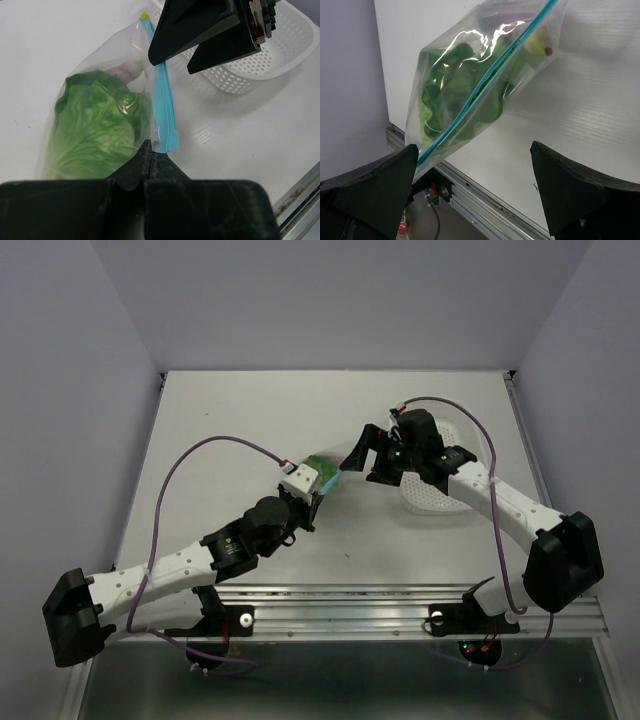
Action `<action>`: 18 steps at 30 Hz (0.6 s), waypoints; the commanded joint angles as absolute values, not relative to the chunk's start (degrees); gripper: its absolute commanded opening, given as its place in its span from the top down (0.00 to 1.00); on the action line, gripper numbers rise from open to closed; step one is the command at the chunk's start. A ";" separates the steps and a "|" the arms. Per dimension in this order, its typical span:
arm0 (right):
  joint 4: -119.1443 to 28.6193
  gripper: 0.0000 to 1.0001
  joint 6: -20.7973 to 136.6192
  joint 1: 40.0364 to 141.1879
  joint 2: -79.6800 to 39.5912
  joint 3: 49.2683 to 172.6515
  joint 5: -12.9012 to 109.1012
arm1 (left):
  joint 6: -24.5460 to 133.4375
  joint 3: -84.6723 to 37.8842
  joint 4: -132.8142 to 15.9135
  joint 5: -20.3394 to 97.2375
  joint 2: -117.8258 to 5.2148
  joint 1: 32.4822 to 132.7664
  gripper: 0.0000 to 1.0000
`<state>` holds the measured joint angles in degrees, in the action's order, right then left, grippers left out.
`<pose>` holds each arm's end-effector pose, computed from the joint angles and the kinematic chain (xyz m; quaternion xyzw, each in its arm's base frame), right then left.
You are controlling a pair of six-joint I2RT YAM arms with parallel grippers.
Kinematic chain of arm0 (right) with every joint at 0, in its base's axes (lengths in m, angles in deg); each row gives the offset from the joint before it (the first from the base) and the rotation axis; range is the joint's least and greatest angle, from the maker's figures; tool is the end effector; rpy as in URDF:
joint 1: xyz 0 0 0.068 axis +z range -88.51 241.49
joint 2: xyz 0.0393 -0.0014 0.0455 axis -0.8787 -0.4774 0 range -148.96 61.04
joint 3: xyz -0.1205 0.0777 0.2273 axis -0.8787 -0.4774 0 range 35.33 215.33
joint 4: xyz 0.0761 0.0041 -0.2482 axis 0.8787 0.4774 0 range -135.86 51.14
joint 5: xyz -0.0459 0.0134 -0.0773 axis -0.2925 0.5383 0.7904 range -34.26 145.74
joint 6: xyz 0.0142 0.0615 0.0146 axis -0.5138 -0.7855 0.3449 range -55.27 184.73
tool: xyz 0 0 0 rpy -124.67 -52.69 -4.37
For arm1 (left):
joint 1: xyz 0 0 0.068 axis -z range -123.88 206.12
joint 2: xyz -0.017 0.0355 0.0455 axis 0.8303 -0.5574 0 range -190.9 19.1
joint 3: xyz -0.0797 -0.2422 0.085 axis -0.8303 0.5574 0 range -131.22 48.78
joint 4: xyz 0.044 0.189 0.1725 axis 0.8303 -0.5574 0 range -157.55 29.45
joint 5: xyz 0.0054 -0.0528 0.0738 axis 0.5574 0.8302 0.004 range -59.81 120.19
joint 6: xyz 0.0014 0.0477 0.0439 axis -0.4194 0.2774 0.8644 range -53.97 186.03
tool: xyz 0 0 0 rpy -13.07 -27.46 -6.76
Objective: Open the zip-top bag and remove the fake food
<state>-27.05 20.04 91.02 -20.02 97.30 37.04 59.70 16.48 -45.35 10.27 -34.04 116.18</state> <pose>0.2748 0.1744 0.2725 0.0461 0.8881 0.3778 0.2576 0.1315 -0.1938 0.2790 0.2262 0.7036 -0.2548 0.6236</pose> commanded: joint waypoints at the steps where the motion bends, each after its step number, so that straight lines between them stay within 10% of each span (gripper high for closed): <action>1: -30.56 0.00 18.85 92.16 -19.74 98.43 36.67 | 59.52 16.87 -42.01 9.89 -33.02 116.68 1.00; 18: -28.98 0.00 17.70 92.69 -14.29 96.59 40.19 | 58.99 17.31 -42.10 9.09 -32.58 116.59 1.00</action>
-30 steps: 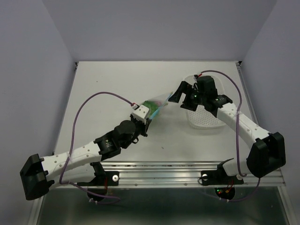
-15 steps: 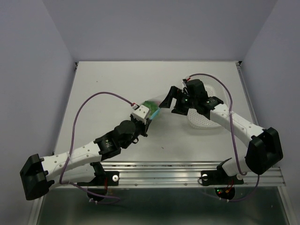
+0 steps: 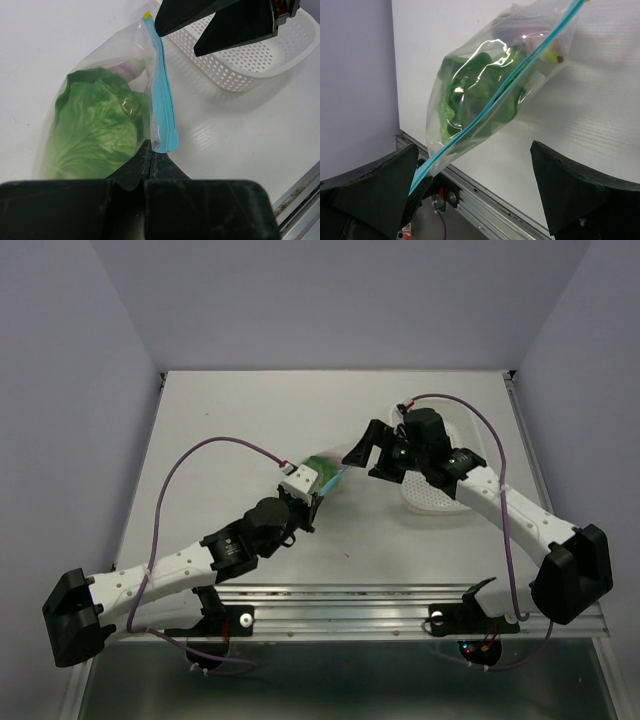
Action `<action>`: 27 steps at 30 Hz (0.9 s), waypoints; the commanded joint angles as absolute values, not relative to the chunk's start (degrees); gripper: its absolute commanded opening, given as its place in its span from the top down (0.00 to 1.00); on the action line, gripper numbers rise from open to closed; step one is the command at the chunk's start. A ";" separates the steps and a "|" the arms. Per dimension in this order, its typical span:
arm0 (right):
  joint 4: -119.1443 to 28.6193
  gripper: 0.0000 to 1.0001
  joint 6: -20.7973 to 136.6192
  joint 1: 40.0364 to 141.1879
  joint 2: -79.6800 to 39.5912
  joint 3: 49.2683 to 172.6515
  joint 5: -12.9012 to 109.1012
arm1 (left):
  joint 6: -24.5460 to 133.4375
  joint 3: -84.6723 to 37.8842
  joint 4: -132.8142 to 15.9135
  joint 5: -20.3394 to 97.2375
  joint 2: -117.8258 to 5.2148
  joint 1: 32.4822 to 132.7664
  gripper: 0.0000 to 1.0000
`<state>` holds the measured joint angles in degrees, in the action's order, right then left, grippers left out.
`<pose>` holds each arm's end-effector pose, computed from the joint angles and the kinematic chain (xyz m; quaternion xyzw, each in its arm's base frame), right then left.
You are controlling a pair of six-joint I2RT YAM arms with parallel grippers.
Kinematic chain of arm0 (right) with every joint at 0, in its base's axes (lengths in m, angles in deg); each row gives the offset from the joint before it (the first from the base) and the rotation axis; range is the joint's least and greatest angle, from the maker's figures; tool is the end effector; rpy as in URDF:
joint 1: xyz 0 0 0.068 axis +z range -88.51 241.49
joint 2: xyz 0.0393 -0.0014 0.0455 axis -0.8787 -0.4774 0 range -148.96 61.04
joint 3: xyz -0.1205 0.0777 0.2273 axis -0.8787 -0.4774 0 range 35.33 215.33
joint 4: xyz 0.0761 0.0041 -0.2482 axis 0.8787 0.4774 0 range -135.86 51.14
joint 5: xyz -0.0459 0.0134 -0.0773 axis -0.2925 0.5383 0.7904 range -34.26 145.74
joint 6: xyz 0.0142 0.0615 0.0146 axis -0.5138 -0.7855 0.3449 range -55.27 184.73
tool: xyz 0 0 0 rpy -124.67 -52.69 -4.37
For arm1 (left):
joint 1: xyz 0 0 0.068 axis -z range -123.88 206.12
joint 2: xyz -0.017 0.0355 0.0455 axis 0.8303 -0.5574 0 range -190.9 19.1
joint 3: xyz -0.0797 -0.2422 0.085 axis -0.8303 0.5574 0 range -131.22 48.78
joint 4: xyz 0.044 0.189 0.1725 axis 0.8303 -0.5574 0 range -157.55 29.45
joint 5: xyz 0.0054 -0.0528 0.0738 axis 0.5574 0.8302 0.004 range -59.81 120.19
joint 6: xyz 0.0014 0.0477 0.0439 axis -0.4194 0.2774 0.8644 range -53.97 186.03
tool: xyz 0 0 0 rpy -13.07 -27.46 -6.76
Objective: Open the zip-top bag and remove the fake food
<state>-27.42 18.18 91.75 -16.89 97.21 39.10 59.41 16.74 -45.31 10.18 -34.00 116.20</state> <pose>0.2662 0.1722 0.2887 0.0572 0.8763 0.3866 0.2816 0.1313 -0.1935 0.2776 0.2247 0.7051 -0.2552 0.6223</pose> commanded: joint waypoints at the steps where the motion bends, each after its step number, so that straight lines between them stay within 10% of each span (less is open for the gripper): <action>1: -28.98 0.00 17.53 92.69 -13.94 96.06 39.75 | 58.91 17.31 -42.10 9.01 -32.58 116.59 1.00; 27: -30.39 0.00 16.91 92.69 -14.46 93.51 38.78 | 58.64 17.13 -42.45 8.92 -32.23 116.59 1.00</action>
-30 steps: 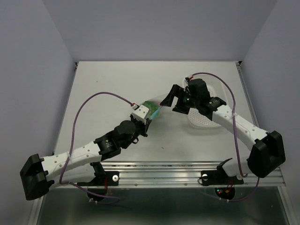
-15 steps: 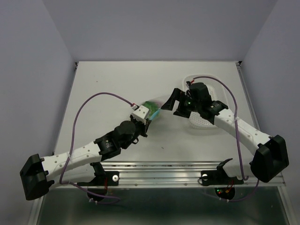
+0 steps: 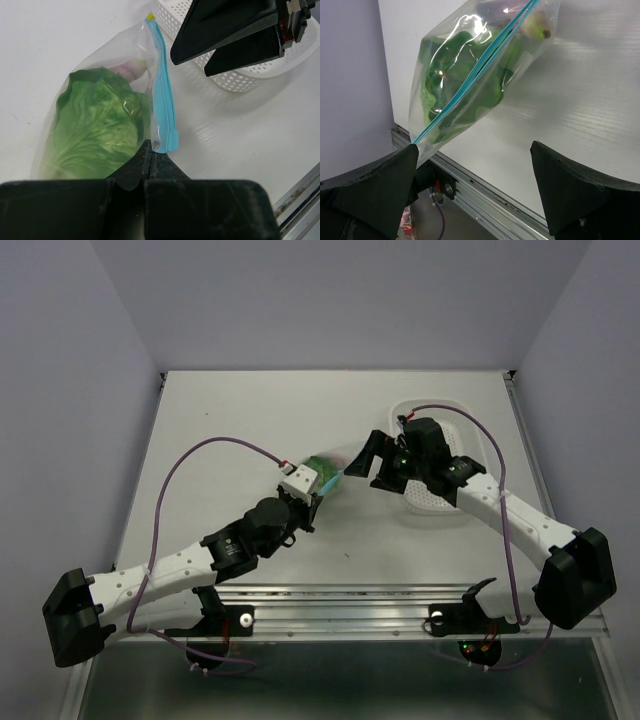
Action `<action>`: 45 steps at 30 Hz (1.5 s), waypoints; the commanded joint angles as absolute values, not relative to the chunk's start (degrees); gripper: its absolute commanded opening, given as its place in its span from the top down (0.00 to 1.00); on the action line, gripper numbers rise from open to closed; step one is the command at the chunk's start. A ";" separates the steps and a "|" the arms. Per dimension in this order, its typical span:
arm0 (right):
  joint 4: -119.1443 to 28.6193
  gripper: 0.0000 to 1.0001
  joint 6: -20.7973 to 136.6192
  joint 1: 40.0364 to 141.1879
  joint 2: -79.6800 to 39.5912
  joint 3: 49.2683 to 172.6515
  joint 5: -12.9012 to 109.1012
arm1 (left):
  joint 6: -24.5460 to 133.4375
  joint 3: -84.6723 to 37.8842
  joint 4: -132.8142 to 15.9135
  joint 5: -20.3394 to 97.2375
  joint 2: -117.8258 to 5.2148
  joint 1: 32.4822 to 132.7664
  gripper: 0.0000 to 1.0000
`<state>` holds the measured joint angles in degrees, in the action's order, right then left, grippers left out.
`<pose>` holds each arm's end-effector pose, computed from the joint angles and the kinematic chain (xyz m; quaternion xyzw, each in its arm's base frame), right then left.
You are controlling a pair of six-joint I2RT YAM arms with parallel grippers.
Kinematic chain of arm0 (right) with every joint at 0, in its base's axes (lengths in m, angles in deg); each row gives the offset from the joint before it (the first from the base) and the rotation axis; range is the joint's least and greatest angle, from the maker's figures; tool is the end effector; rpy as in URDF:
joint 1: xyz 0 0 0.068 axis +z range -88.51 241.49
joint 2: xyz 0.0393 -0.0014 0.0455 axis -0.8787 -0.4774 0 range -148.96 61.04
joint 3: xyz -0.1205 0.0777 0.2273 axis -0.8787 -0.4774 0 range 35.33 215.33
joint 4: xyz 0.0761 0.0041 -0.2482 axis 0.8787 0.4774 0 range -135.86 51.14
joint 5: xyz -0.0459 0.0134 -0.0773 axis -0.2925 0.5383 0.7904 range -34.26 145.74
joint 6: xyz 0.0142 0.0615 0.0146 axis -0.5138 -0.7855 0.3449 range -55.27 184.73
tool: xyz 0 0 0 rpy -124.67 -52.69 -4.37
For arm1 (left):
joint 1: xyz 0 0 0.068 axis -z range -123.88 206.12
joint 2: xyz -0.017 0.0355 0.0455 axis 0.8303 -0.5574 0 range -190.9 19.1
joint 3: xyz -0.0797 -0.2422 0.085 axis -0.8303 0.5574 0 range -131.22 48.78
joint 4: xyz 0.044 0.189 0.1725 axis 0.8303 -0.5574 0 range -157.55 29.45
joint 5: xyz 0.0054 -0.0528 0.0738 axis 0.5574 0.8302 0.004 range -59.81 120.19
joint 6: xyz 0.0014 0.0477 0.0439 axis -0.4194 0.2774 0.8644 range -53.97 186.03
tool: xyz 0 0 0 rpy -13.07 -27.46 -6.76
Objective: Open the zip-top bag and remove the fake food
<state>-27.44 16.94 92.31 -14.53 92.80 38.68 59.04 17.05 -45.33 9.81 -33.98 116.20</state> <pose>0.2527 0.1681 0.2739 0.0642 0.8834 0.3844 0.2605 0.1314 -0.1930 0.2756 0.2214 0.7078 -0.2536 0.6210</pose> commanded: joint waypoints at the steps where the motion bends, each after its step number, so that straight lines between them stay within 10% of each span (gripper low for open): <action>1: -30.39 0.00 16.91 92.69 -14.64 93.60 38.87 | 58.64 17.22 -42.45 9.01 -32.23 116.59 1.00; 45: -32.06 0.00 15.68 92.69 -15.95 94.65 41.15 | 58.73 18.28 -42.01 9.27 -31.17 116.59 1.00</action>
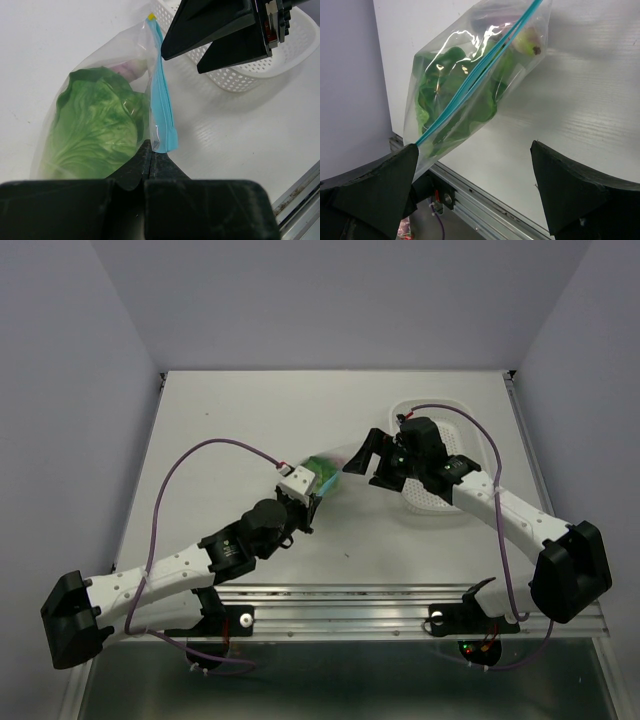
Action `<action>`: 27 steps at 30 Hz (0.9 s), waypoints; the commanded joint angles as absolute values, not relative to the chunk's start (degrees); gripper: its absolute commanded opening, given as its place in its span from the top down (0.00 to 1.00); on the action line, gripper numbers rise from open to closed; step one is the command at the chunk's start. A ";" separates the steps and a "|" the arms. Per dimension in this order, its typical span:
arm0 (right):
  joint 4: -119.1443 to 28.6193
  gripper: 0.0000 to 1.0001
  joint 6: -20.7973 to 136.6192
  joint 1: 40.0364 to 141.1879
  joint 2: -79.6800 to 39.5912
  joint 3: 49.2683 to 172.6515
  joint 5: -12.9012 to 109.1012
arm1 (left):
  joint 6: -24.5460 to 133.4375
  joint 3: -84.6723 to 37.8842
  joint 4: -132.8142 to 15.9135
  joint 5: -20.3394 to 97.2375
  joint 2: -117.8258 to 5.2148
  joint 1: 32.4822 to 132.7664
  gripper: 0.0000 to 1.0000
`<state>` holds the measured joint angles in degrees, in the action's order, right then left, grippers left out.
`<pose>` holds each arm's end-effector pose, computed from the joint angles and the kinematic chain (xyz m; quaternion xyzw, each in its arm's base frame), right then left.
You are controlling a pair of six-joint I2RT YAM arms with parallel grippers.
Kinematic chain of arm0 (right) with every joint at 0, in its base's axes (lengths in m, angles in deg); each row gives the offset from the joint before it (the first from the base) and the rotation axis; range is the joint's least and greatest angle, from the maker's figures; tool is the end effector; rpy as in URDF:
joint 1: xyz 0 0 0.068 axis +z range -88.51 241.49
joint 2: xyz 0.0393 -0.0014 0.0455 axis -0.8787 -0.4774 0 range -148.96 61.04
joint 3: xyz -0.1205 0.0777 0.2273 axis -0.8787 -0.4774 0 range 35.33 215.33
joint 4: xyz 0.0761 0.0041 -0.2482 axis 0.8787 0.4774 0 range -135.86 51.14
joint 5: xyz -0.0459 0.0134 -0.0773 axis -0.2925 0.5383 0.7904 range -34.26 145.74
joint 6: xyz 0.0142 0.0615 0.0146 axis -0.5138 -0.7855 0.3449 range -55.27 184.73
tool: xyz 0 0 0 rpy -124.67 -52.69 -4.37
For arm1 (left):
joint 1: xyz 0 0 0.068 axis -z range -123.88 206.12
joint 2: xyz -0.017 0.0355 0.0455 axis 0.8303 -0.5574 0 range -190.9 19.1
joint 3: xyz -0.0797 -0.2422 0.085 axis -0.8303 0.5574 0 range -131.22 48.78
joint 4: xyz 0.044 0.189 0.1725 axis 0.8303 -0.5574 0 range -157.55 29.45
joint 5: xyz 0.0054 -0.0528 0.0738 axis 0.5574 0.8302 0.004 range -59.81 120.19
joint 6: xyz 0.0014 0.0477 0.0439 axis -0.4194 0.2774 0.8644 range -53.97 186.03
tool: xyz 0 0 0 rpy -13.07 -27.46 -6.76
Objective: Open the zip-top bag and remove the fake food
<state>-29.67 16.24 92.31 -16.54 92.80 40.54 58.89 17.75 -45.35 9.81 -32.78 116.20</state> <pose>0.2610 0.1712 0.2674 0.0767 0.8830 0.3765 0.2694 0.1294 -0.1896 0.2755 0.2188 0.7059 -0.2566 0.6229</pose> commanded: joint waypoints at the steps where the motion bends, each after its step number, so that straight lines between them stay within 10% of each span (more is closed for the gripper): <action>1: -32.06 0.00 15.60 92.69 -16.13 94.74 41.15 | 58.73 18.28 -41.92 9.44 -31.17 116.59 1.00; 27: -31.80 0.00 15.07 92.69 -14.73 93.42 41.41 | 58.56 18.63 -41.92 8.30 -30.82 116.59 1.00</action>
